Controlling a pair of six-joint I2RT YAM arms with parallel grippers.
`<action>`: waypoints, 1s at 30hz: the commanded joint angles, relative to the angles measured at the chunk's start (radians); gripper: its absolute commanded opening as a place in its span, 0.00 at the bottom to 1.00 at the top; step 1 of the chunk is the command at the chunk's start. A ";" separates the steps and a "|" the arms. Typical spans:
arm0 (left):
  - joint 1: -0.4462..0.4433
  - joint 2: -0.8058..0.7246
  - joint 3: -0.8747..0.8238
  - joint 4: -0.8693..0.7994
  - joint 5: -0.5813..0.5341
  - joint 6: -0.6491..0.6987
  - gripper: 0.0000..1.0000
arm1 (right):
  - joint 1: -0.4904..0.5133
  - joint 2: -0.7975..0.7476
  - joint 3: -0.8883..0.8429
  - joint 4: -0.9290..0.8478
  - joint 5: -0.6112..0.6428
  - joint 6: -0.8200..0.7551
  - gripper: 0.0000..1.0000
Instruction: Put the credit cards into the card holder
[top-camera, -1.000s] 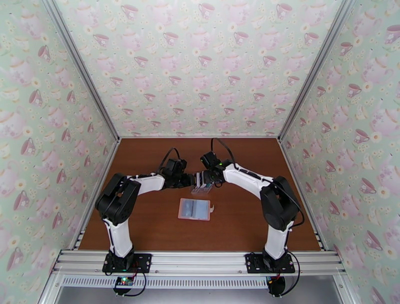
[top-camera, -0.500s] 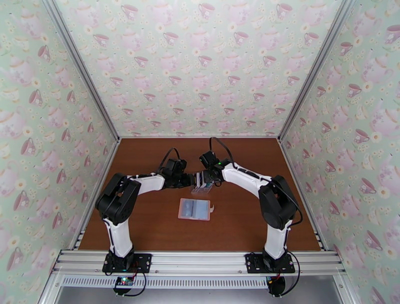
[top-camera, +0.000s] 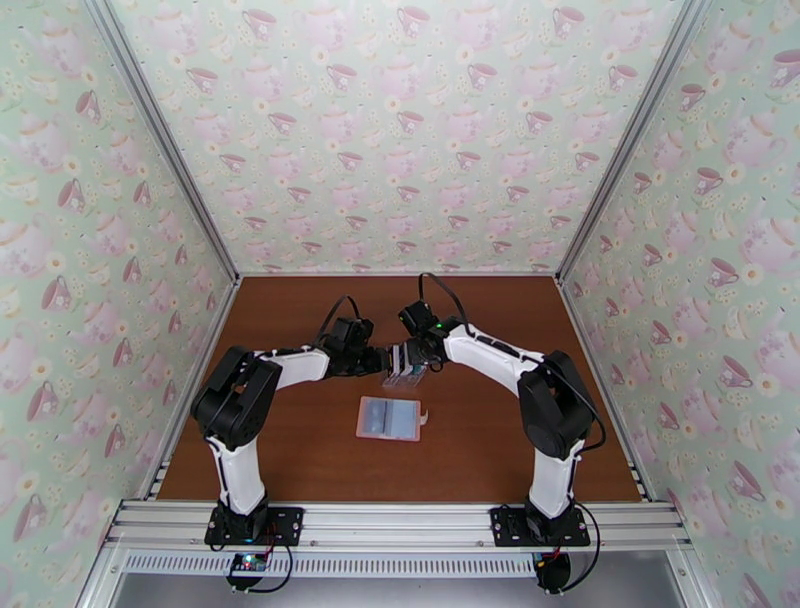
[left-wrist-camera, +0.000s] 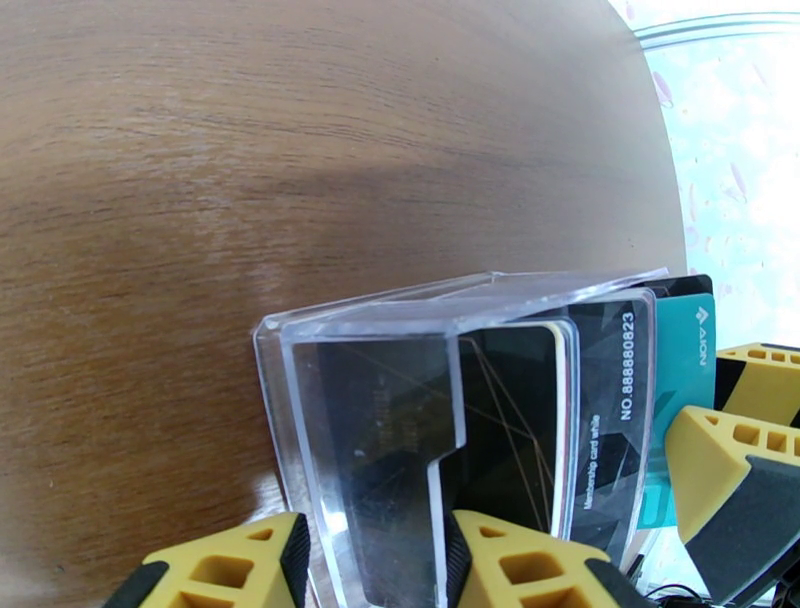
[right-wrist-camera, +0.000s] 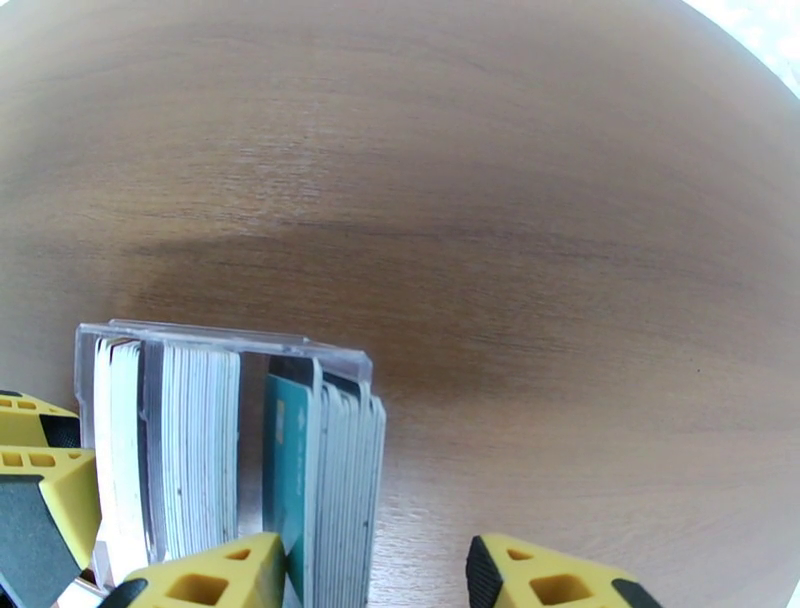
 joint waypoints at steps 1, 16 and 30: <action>0.004 0.041 0.015 -0.029 0.008 -0.010 0.43 | 0.006 -0.001 0.041 -0.025 0.011 -0.020 0.53; 0.004 0.045 0.018 -0.031 0.009 -0.010 0.43 | 0.004 0.075 0.101 -0.025 -0.004 -0.025 0.54; 0.003 0.043 0.018 -0.030 0.009 -0.010 0.43 | 0.004 0.072 0.092 -0.043 0.055 -0.032 0.53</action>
